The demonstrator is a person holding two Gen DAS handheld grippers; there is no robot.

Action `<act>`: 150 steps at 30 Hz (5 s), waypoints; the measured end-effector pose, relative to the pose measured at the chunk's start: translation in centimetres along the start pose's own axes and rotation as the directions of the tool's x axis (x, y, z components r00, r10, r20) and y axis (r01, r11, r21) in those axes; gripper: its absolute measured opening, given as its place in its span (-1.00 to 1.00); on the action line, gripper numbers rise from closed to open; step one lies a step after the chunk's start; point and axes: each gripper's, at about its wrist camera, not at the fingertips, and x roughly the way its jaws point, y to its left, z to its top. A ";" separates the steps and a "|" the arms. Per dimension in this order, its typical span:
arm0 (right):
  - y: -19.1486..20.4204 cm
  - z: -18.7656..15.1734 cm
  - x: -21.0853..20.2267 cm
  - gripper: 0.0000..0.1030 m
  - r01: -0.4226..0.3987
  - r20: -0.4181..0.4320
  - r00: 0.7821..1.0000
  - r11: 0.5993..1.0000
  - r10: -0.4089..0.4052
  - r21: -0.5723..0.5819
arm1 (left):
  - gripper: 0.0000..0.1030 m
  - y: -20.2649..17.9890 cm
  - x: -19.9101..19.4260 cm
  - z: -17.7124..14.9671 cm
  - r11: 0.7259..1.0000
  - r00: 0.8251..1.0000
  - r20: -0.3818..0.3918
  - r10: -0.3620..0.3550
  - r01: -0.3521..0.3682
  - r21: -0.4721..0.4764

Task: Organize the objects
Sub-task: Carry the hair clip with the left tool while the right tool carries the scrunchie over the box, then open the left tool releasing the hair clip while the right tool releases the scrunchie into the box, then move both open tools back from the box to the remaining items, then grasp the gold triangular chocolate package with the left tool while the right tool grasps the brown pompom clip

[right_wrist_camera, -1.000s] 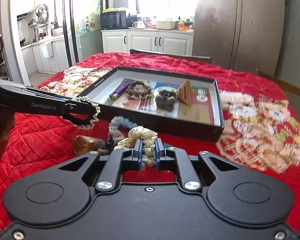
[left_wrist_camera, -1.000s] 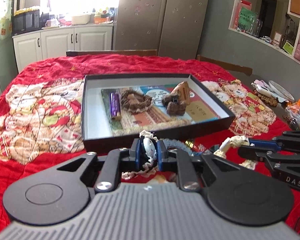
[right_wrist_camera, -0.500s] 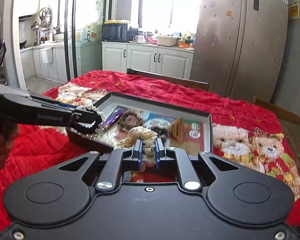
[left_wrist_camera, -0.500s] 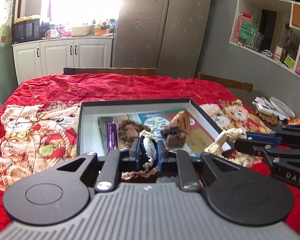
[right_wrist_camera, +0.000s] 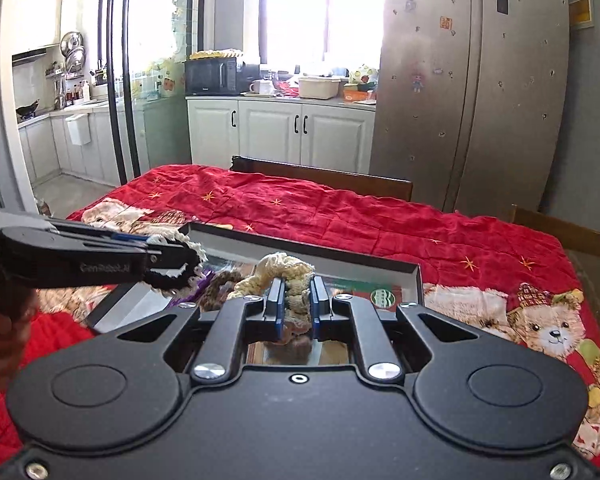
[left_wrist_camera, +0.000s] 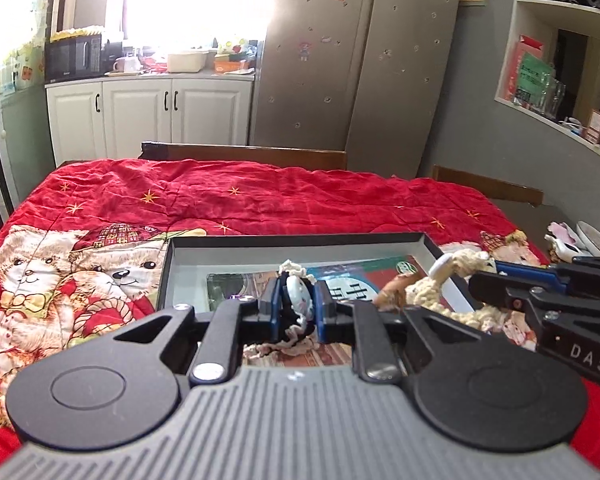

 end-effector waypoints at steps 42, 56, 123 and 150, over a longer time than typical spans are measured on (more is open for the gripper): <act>-1.1 -0.8 15.2 -0.76 0.031 -0.157 0.987 0.995 -0.016 0.091 | -0.57 1.1 9.5 0.4 0.999 0.992 -0.121 0.035 -0.038 -0.025; -1.3 -1.4 16.5 -0.73 0.050 -0.204 0.978 0.995 -0.031 0.089 | -0.15 1.4 9.8 0.2 0.999 0.991 -0.125 0.041 -0.044 -0.028; 4.2 -6.2 -4.3 -0.22 -0.115 -0.056 0.992 0.986 0.109 -0.120 | 0.63 0.0 -5.3 -5.9 0.990 0.999 -0.048 -0.025 0.031 0.135; 9.0 -13.2 -2.3 -0.16 -0.218 -0.185 0.969 0.926 0.167 -0.309 | 0.65 0.4 -7.3 -11.1 0.989 0.982 -0.159 -0.101 0.116 0.090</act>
